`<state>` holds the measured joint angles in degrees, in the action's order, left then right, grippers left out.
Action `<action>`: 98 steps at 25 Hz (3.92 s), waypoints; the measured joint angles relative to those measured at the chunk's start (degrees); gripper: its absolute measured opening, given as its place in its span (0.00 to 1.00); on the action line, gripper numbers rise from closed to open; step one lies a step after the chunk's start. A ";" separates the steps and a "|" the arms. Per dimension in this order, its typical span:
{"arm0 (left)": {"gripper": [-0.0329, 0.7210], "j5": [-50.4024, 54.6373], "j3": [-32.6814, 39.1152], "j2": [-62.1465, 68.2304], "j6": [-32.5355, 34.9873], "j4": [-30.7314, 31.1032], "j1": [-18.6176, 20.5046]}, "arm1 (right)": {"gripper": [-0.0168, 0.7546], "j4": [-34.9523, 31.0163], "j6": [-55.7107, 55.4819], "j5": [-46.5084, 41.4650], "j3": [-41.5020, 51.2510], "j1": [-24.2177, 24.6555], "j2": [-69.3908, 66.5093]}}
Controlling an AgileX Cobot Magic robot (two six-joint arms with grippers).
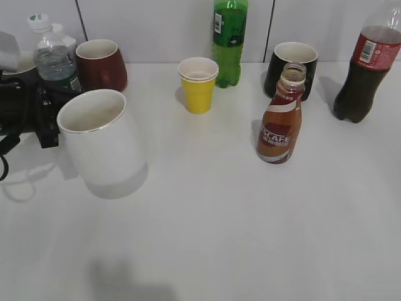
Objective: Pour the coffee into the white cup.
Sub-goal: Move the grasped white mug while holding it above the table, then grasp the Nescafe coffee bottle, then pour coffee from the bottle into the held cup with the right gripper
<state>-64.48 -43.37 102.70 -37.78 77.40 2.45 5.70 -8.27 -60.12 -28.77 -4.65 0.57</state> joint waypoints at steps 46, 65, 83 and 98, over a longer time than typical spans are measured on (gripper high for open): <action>0.10 -1.08 0.00 0.00 0.00 0.05 0.00 | 0.89 18.09 -3.12 110.10 7.89 -10.61 -98.22; 0.10 -1.08 0.00 0.00 0.00 0.00 0.00 | 0.73 24.23 -4.22 116.30 -4.73 -10.61 -109.66; 0.10 1.35 0.00 0.00 0.00 -0.52 -4.60 | 0.71 25.82 -3.77 113.57 -4.63 -10.61 -105.39; 0.10 12.26 -7.96 0.00 -0.02 -4.35 -20.38 | 0.71 42.30 3.61 89.94 -10.72 -11.13 -83.85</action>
<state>-52.22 -51.33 102.70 -37.80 73.05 -17.92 48.00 -4.65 29.82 -39.50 -15.78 -83.28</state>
